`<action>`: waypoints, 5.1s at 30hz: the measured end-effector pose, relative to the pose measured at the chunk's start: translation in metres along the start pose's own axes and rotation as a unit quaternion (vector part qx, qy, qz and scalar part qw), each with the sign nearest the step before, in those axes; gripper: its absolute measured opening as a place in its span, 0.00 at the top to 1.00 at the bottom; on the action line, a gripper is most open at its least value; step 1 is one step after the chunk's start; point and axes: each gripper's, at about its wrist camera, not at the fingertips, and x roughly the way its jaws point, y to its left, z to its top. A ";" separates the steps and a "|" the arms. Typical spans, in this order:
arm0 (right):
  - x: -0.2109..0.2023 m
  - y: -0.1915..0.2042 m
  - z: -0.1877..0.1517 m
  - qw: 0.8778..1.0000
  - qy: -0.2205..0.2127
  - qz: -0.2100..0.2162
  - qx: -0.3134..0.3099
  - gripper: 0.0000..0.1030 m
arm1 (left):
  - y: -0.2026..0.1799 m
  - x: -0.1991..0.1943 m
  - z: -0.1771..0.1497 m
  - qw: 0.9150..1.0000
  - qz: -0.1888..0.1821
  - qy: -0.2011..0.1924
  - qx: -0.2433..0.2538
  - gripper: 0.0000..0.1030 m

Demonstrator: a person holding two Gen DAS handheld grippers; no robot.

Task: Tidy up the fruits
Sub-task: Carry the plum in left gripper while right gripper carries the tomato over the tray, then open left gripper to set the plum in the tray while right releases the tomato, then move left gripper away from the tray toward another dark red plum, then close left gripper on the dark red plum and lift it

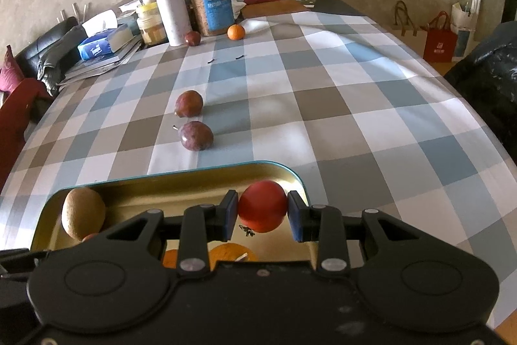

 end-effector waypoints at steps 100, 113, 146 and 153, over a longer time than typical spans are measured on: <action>0.145 -0.002 0.116 0.990 0.030 -0.085 0.111 0.66 | -0.012 0.107 0.147 0.997 0.032 -0.067 -0.013 0.47; 0.132 -0.009 0.115 0.986 -0.017 -0.102 0.133 0.66 | -0.027 0.105 0.145 0.995 0.012 -0.099 0.032 0.37; 0.138 -0.010 0.114 0.985 -0.009 -0.111 0.134 0.66 | -0.027 0.133 0.152 0.999 -0.025 -0.026 0.036 0.55; 0.140 -0.007 0.113 0.986 -0.003 -0.109 0.126 0.66 | -0.017 0.130 0.150 1.000 0.008 -0.020 0.006 0.56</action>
